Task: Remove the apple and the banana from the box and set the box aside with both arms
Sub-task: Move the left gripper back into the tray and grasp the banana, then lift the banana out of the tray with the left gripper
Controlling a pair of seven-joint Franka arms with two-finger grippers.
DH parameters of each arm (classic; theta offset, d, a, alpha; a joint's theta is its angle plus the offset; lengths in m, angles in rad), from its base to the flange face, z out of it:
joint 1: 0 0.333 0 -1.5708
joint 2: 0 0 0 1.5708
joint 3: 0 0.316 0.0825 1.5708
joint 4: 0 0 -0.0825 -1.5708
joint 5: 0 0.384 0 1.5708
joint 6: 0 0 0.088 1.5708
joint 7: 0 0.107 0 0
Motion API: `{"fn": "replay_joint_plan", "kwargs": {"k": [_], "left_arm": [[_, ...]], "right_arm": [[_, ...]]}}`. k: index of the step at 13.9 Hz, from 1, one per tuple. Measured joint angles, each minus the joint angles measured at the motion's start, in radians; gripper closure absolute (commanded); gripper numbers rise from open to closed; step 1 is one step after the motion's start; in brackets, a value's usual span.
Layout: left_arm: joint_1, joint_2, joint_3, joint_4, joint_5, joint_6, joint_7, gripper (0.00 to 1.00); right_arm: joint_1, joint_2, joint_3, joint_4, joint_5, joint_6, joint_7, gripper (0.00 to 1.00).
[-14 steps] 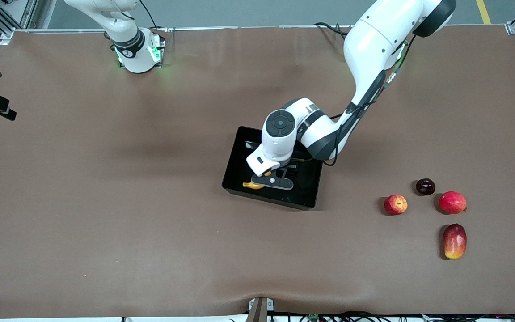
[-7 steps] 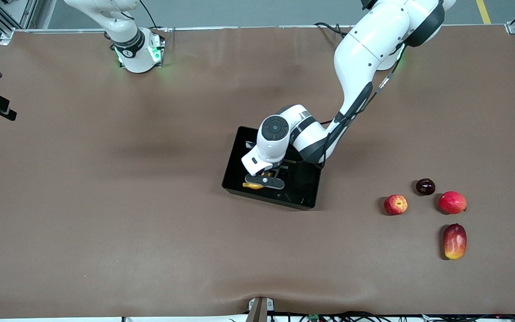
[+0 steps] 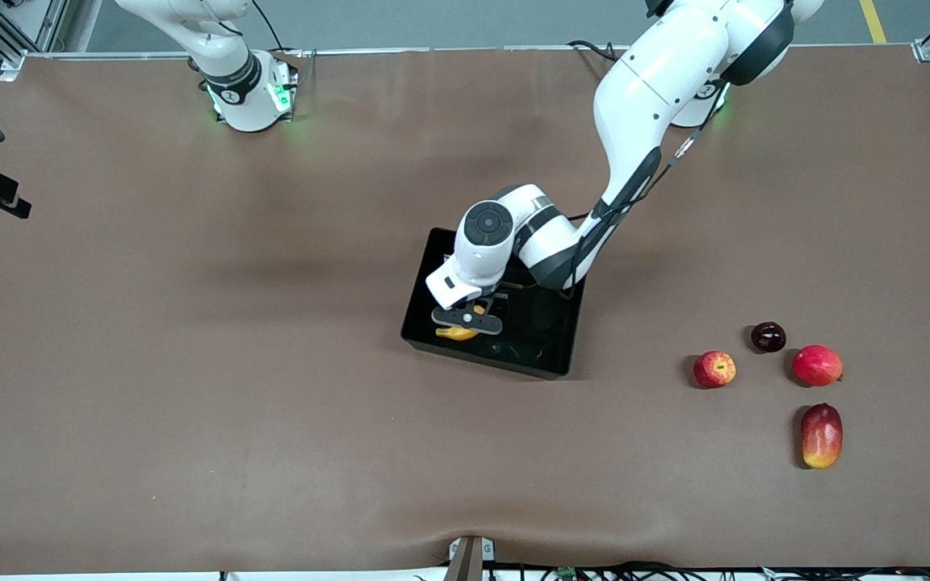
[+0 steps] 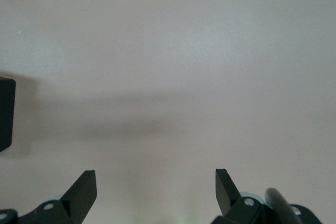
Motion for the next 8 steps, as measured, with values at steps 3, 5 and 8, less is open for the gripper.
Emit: {"fn": "replay_joint_plan", "kwargs": {"k": [3,5,8], "left_arm": [[0.0,0.011,0.0,0.0,0.0,0.014,-0.007,0.0],[-0.001,0.012,0.0,-0.003,0.0,0.014,-0.009,0.0],[-0.003,0.013,0.0,-0.008,0.0,0.015,-0.01,0.37]], "right_arm": [[0.0,0.0,0.002,0.0,0.0,0.0,0.0,0.0],[0.0,0.0,0.003,0.0,0.0,0.0,0.0,0.0],[0.0,0.0,0.003,0.0,0.0,0.0,0.0,0.0]]}}
